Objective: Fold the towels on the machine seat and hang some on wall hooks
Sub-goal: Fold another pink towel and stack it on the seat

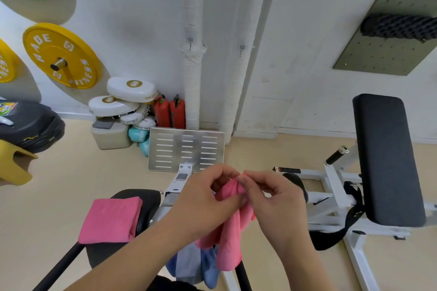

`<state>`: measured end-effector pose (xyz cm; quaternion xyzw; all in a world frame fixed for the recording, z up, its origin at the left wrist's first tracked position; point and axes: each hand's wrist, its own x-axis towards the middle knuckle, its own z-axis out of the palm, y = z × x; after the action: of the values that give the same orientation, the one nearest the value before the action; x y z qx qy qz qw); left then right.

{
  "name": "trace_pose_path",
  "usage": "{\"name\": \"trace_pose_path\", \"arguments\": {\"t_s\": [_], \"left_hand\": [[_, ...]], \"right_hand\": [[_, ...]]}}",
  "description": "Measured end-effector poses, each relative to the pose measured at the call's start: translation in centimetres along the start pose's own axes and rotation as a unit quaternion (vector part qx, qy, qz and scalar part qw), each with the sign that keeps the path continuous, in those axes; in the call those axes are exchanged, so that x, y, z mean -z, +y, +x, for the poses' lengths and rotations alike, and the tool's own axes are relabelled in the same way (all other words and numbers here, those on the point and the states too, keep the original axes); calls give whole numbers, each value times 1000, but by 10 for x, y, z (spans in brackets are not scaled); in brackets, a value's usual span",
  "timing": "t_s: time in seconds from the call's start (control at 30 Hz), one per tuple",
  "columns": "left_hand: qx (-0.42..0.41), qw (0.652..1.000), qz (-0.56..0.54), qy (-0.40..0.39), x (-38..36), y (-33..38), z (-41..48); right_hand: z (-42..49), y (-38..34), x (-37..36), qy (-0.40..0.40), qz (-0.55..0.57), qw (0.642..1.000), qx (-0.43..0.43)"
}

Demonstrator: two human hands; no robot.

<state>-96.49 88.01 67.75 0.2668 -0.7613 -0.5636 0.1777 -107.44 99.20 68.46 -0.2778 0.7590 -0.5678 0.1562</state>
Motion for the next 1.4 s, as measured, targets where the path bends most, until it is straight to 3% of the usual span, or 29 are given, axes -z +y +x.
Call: {"name": "trace_pose_path", "arguments": {"t_s": [0.2,0.3,0.37,0.47,0.6,0.7,0.8,0.9,1.07,1.2,1.3,1.4], "left_hand": [[-37,994,106,-6,2,16,17],[-41,973,228,-17,9,7,24],[-17,949,313,-43,13,-10,29],[39,932,349,-84,12,-37,30],[70,942,316,-90,15,-62,27],[41,952,295,-68,23,-73,26],[9,968,248,-48,31,-69,26],[30,988,148,-39,40,-62,24],[42,996,68,-33,63,-46,17],[20,994,103,-35,72,-32,18],[0,991,132,12,74,-19,18],[-24,997,41,62,77,-6,14]], "right_hand": [[16,-16,21,-11,-3,999,42],[22,-14,31,-3,-2,999,47],[25,-13,39,15,7,999,46],[27,-11,46,44,4,998,44],[36,15,49,107,-16,994,-6],[40,42,57,162,-27,984,-71],[42,55,68,219,-17,972,-84],[48,60,77,254,-9,964,-78],[55,61,81,260,-9,962,-83],[59,60,76,255,20,961,-100],[59,56,74,243,29,965,-93],[59,48,76,244,44,965,-84]]}}
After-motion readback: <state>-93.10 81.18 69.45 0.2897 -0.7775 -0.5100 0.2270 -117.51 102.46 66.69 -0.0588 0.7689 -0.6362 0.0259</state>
